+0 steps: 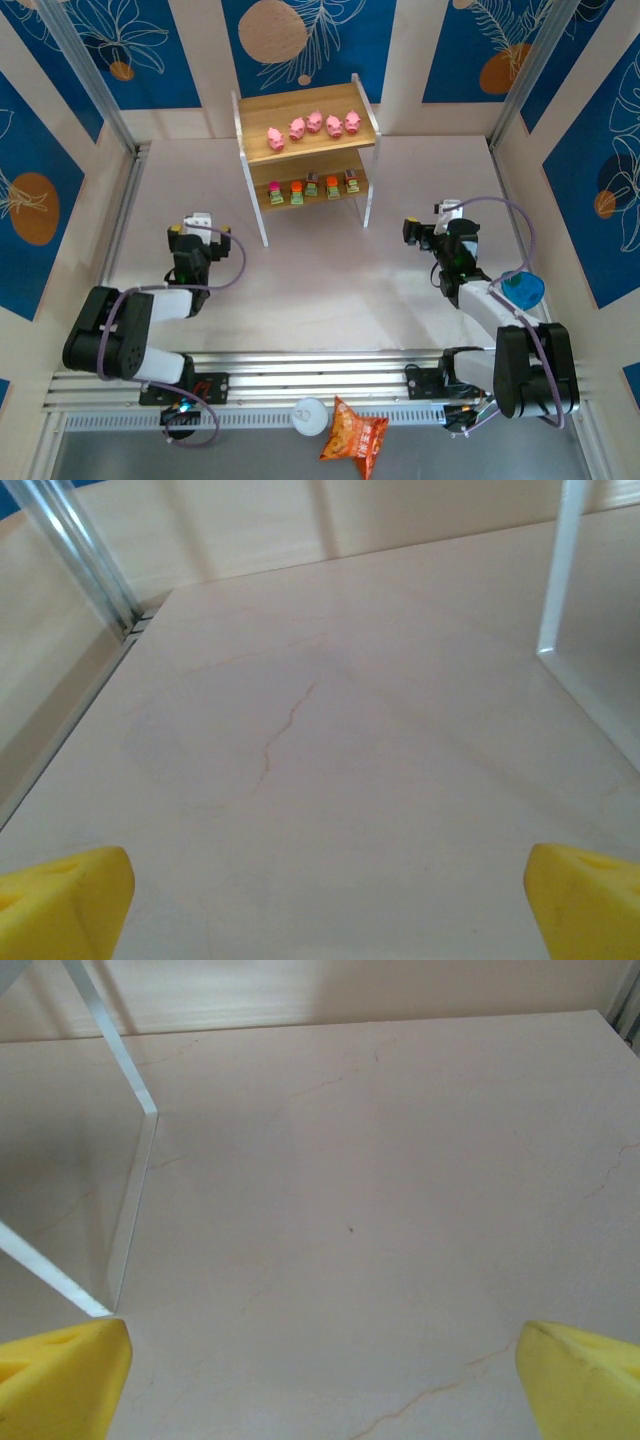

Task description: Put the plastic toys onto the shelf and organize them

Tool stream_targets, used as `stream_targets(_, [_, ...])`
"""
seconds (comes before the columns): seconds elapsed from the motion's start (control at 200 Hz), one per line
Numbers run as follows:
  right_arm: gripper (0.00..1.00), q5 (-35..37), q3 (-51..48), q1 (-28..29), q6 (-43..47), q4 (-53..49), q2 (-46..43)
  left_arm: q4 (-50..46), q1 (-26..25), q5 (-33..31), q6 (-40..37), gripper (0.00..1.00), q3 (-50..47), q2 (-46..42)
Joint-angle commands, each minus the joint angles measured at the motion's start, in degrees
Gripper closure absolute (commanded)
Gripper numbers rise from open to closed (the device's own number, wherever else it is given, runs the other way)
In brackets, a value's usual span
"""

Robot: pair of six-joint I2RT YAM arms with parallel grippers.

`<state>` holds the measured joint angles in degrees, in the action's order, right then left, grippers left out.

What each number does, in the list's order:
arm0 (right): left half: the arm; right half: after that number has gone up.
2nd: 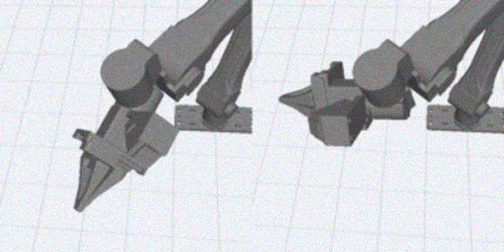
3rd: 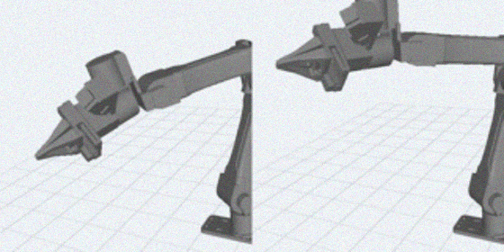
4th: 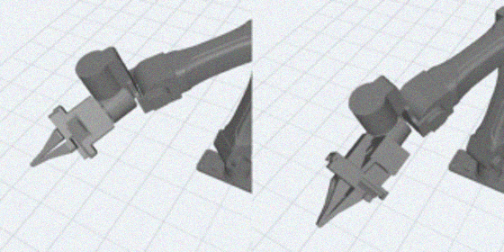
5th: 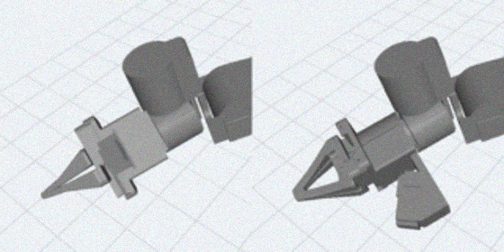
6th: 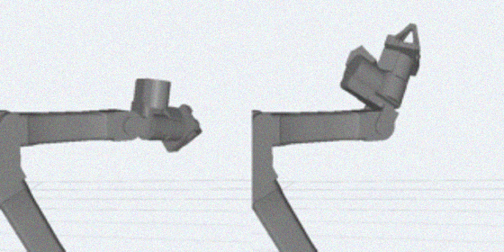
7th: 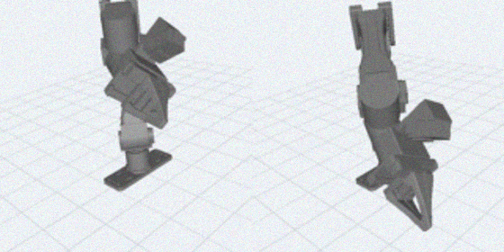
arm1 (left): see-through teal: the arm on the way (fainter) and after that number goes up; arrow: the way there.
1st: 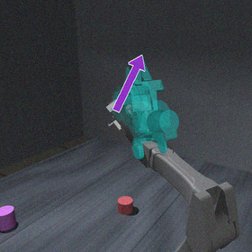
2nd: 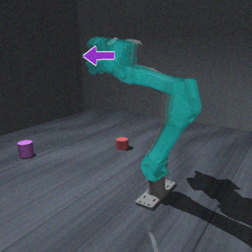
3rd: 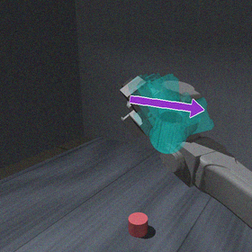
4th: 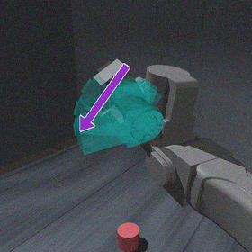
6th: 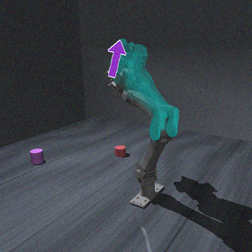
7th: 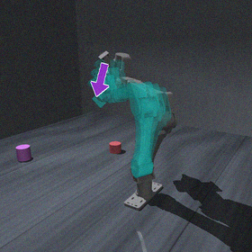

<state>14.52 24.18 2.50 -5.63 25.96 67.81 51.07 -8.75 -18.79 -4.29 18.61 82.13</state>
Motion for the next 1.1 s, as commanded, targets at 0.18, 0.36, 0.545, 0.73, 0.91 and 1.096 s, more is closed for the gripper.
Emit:
stream_targets(0.18, [0.01, -2.79, -0.42, -1.59, 0.37, 8.79, 7.25, 5.24, 5.25, 9.42, 4.5, 0.0, 0.96, 6.24])
stream_targets(0.36, [0.03, -5.21, -0.74, -0.82, 1.27, 12.29, 10.03, 5.62, 6.0, 12.56, 4.45, 0.0, 1.25, 7.33])
stream_targets(0.545, [0.03, -7.19, -2.62, -0.24, 1.41, 18.98, 12.34, 5.49, 5.96, 13.12, 4.04, 0.0, 1.36, 7.43])
stream_targets(0.73, [0.02, -7.45, -2.28, -0.05, 1.92, 21.67, 16.09, 5.44, 5.95, 13.3, 4.03, 0.0, 1.41, 7.43])
stream_targets(0.91, [0.02, -8.08, -2.31, 0.07, 2.31, 22.91, 17.72, 5.44, 5.94, 13.18, 3.92, 0.0, 1.38, 7.35])
stream_targets(1.096, [0.01, -11.02, -0.64, -1.98, 0.97, 21.08, 19.47, 5.46, 5.96, 13.17, 4.03, 0.0, 1.34, 7.41])
